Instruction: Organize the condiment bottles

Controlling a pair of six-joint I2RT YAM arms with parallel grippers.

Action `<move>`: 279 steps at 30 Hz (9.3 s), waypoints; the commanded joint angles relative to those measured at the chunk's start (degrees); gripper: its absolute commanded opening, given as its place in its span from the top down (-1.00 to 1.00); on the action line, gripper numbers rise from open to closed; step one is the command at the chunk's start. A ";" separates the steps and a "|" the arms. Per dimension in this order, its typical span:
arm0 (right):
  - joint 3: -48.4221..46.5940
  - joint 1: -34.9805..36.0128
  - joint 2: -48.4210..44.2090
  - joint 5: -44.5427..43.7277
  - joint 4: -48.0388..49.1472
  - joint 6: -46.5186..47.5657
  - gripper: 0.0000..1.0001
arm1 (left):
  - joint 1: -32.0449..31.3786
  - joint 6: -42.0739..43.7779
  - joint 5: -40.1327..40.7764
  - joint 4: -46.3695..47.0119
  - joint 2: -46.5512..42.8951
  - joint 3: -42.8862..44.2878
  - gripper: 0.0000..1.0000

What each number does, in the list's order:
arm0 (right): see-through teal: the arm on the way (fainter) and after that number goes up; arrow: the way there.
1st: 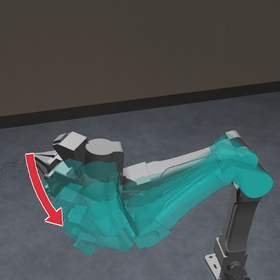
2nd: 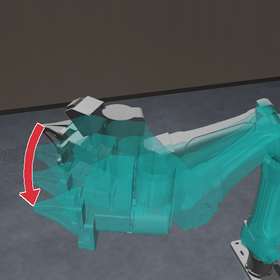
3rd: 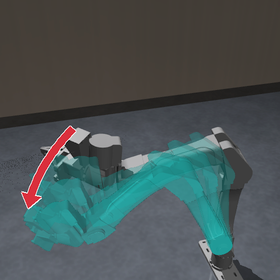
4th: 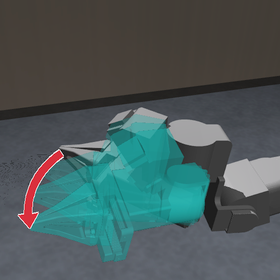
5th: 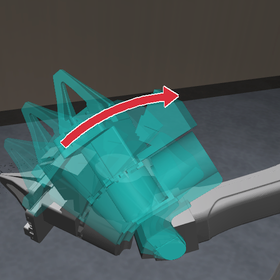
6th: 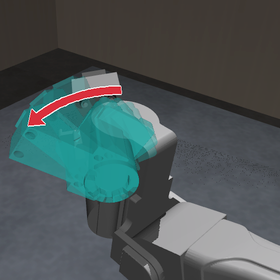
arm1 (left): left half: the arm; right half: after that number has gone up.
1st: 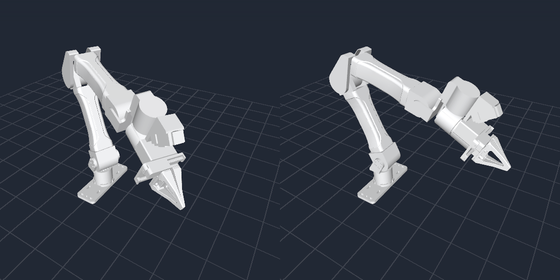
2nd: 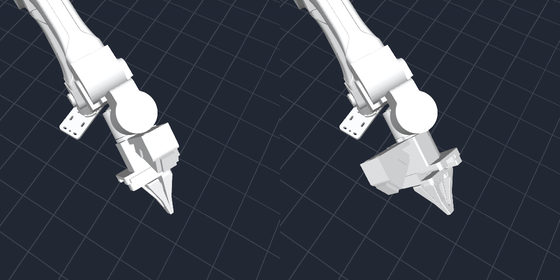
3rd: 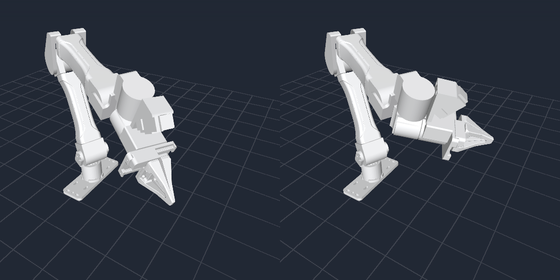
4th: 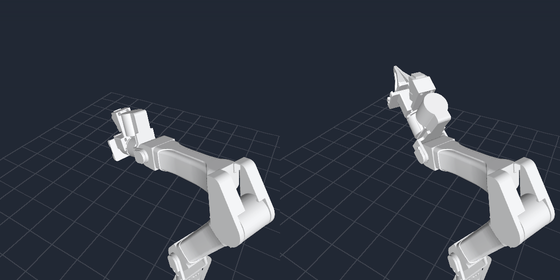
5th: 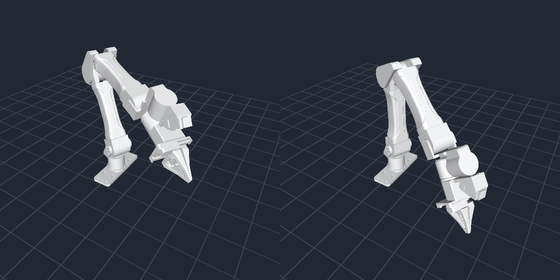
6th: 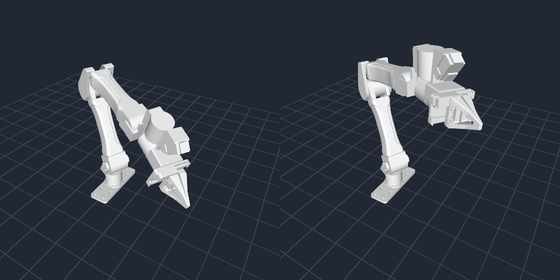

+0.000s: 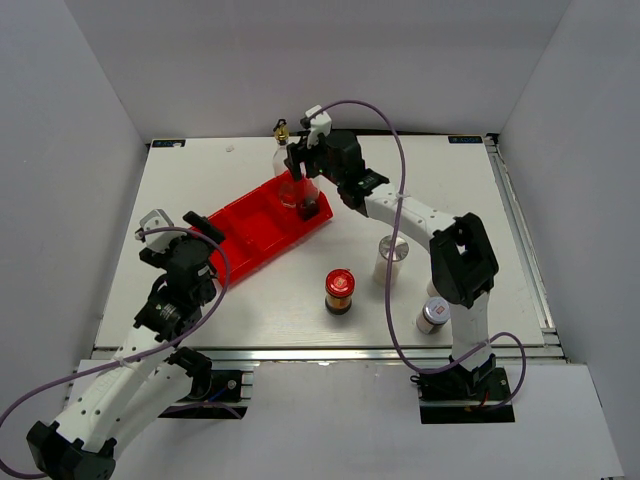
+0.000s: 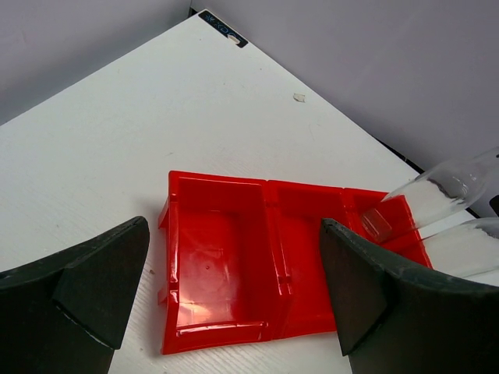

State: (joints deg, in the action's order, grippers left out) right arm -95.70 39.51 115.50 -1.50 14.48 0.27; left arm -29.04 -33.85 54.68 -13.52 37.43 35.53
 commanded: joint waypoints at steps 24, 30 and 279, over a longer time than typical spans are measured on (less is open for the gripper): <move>32.15 -0.22 -39.38 -21.95 -11.56 -2.29 -0.79 | -0.84 -0.87 -35.39 6.48 12.66 2.97 -0.96; 39.35 -4.61 -47.99 -26.97 -18.60 -9.49 -0.79 | -10.76 2.01 -35.96 7.89 19.07 5.86 -0.97; 1.35 14.81 -17.47 -8.95 -28.90 -5.10 -0.79 | 10.14 2.38 -18.01 -4.24 10.73 8.07 -0.96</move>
State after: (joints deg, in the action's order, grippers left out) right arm -100.95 54.17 107.22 -9.04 -15.57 -3.88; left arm -19.18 -32.71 41.08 -19.97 48.86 43.53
